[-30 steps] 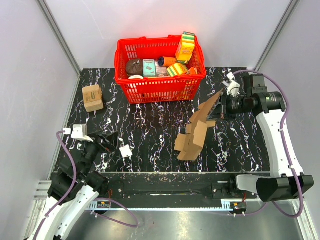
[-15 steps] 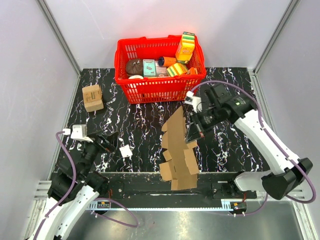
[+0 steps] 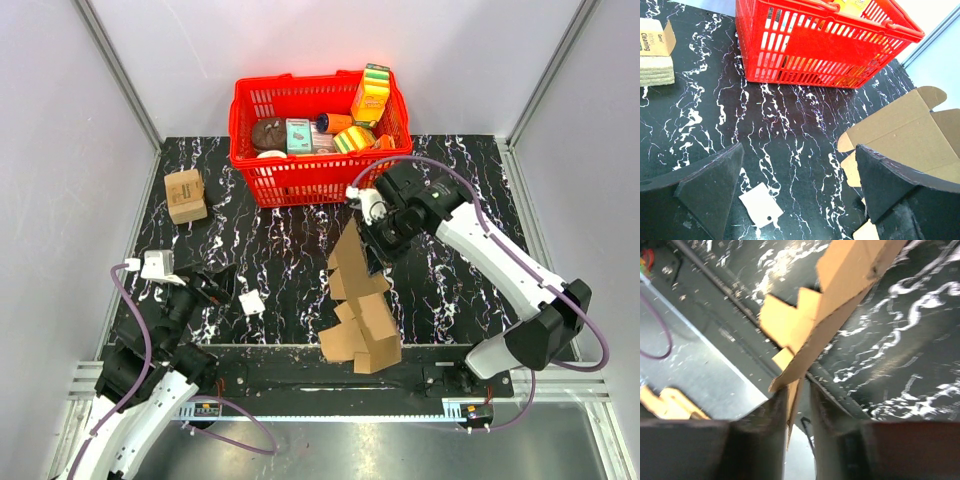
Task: Fold the paper box
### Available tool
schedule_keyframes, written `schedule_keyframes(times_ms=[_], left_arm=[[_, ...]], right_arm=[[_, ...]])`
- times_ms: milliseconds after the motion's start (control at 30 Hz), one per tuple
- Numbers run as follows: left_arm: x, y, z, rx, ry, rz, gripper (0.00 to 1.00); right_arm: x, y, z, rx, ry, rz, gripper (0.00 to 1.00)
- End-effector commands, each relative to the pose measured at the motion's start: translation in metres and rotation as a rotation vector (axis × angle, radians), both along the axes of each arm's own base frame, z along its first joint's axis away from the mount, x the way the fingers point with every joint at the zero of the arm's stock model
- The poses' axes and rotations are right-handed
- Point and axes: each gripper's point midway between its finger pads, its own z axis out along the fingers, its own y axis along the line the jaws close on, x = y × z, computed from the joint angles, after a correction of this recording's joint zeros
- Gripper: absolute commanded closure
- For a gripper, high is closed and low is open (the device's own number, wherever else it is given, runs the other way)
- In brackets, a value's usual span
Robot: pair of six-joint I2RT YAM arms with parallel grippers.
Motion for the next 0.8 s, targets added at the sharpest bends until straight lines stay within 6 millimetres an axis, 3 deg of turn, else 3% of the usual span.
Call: schedule_keyframes(times_ms=[0,100,133,200,233,467,600,700,733,767], left_arm=[[0.0,-0.003,0.012,-0.016,-0.051,-0.016,0.01],[0.0,-0.003,0.011,-0.015,-0.048,-0.017,0.01],[0.0,-0.003,0.011,-0.015,-0.048,-0.017,0.01],[0.0,-0.003,0.011,-0.015,-0.048,-0.017,0.01],[0.0,-0.003,0.012,-0.015,-0.05,-0.017,0.01],[0.0,-0.003,0.011,-0.015,-0.048,-0.019,0.01],[0.0,-0.004,0.011,-0.013,-0.049,-0.022,0.01],[0.0,-0.005,0.011,-0.012,-0.049,-0.03,0.01],[0.0,-0.006,0.012,-0.012,-0.051,-0.033,0.01],[0.0,-0.007,0.011,-0.01,-0.048,-0.039,0.01]], right_arm=[[0.045,-0.02,0.026,-0.107,-0.266,-0.057,0.61],[0.071,-0.036,0.04,-0.193,-0.393,-0.134,0.44],[0.09,-0.056,0.047,-0.288,-0.482,-0.234,0.41],[0.107,-0.076,0.055,-0.387,-0.563,-0.341,0.35],[0.118,-0.095,0.064,-0.466,-0.627,-0.459,0.33],[0.121,-0.133,0.079,-0.424,-0.627,-0.748,0.23],[0.107,-0.124,0.081,-0.269,-0.567,-0.829,0.19],[0.093,-0.099,0.072,-0.075,-0.461,-0.89,0.18],[0.088,-0.085,0.057,-0.012,-0.383,-0.904,0.18],[0.082,-0.081,0.055,0.028,-0.358,-0.91,0.17]])
